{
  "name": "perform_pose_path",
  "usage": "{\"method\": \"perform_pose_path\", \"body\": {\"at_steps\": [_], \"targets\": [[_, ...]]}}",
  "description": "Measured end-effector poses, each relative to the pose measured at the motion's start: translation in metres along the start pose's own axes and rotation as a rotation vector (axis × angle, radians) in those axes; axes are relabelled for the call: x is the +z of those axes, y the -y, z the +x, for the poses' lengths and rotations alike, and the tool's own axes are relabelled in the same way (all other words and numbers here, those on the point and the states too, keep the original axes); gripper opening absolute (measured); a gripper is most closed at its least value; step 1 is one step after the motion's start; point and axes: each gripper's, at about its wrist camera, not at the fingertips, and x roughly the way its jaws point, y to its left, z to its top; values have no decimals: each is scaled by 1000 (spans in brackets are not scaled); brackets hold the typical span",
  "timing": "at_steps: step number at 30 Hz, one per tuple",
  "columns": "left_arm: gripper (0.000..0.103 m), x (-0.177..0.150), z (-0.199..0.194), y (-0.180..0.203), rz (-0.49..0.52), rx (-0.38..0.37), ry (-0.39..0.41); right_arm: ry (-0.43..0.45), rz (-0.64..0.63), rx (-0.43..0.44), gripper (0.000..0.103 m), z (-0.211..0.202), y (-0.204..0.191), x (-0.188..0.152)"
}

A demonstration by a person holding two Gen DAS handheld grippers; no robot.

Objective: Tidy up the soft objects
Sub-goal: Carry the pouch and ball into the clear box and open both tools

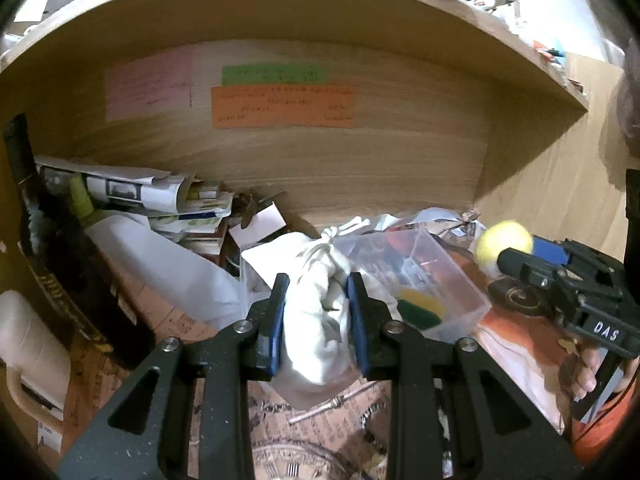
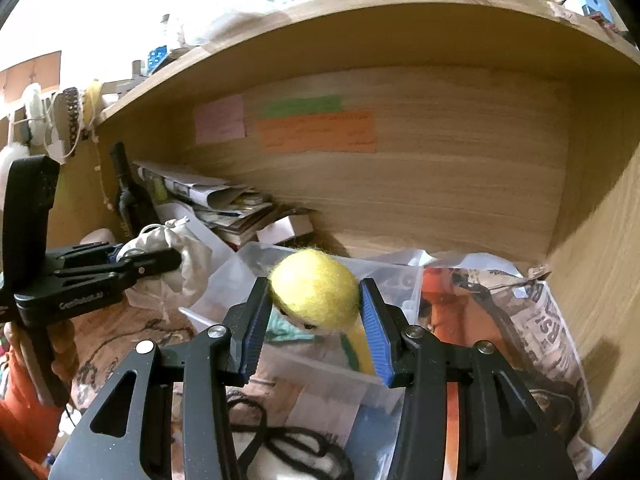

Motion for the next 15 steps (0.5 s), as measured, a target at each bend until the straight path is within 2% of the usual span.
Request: {"method": "perform_pose_path", "body": {"at_steps": [7,15], "targets": [[28,5,33,1,-4,17,-52,-70,8,7,42,34,9,-1],[28,2,86,0,-8,8,-159,-177,33,-2,42,77,19,-13]]}}
